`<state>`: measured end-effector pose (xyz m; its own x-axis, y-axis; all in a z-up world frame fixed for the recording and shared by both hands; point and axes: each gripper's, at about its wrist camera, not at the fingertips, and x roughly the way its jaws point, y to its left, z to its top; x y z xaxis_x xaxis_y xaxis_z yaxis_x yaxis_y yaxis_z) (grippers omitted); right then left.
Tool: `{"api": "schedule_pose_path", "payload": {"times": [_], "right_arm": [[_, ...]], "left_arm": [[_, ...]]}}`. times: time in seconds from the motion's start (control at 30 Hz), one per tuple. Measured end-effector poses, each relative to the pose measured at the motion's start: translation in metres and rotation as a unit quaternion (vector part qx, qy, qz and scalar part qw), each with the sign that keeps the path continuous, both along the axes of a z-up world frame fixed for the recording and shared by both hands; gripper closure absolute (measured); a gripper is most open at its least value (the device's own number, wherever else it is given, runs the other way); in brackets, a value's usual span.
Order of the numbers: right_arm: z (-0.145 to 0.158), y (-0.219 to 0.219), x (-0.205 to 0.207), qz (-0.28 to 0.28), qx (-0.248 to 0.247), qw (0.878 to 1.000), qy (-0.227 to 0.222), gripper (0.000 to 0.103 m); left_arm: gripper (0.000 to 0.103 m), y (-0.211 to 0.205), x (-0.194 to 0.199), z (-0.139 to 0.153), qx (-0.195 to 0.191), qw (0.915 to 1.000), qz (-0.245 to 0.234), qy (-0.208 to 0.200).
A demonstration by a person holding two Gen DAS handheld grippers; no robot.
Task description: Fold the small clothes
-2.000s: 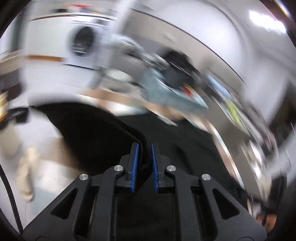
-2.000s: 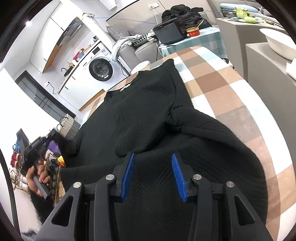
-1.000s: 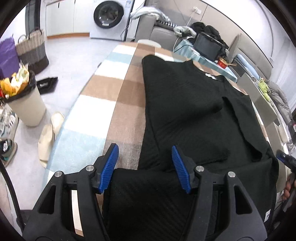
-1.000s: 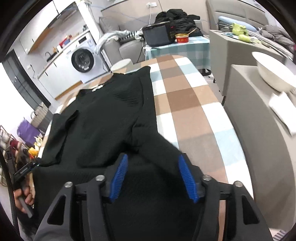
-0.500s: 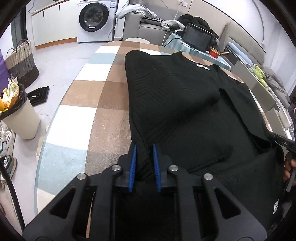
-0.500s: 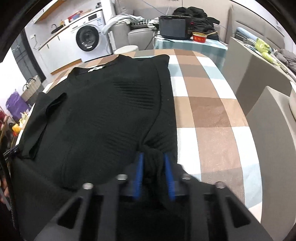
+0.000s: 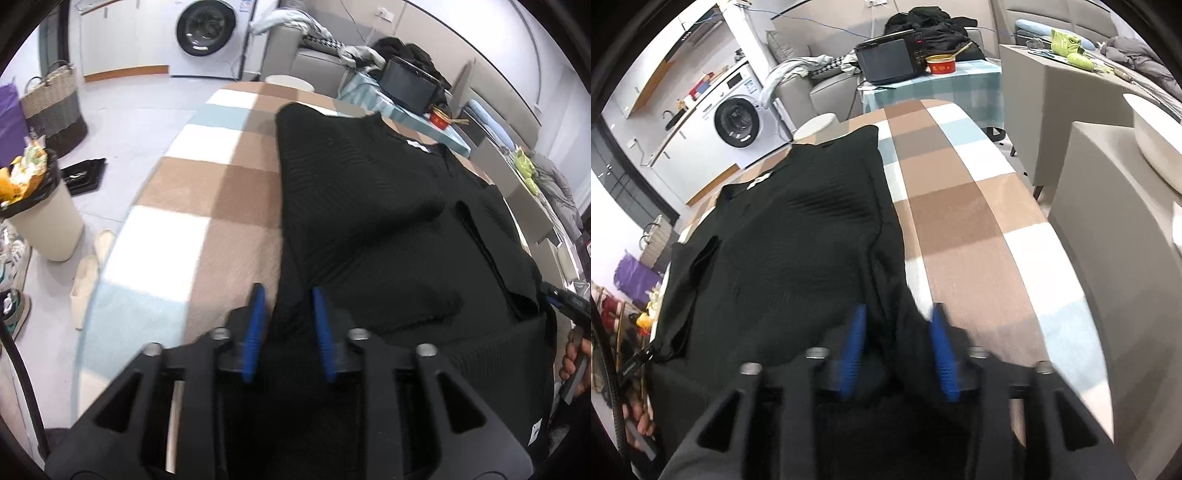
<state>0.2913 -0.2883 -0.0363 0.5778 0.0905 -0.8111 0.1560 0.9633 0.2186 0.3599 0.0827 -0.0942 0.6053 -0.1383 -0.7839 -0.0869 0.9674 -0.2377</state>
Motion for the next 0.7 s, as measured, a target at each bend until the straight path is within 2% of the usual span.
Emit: {"api": "schedule_pose_path", "payload": {"times": [0.07,0.13,0.2,0.23,0.27,0.43,0.7], "right_arm": [[0.006,-0.001,-0.016,0.015,0.003,1.000,-0.006,0.047],[0.012,0.001,-0.036,0.029,-0.001,1.000,-0.009,0.038],[0.019,0.003,-0.056,0.042,-0.007,0.999,-0.022,0.022],[0.022,0.004,-0.064,0.046,-0.010,0.998,-0.028,0.016],[0.024,0.006,-0.075,0.053,-0.010,0.998,-0.034,0.015],[0.020,0.009,-0.113,0.074,-0.014,0.996,-0.040,0.012],[-0.003,0.010,-0.169,0.088,-0.027,0.995,-0.039,0.012]], "left_arm": [[0.070,0.002,-0.020,0.010,0.005,0.9998,0.000,-0.020],[0.040,0.002,-0.040,0.019,0.024,0.9992,0.005,-0.032],[0.029,0.004,-0.058,0.026,0.036,0.9982,0.011,-0.048],[0.028,0.005,-0.067,0.028,0.037,0.9980,0.008,-0.052],[0.027,0.005,-0.075,0.030,0.036,0.9981,0.003,-0.050],[0.020,0.004,-0.117,0.031,0.047,0.9972,-0.019,-0.055],[0.019,0.011,-0.179,0.016,0.057,0.9965,-0.011,-0.060]]}}
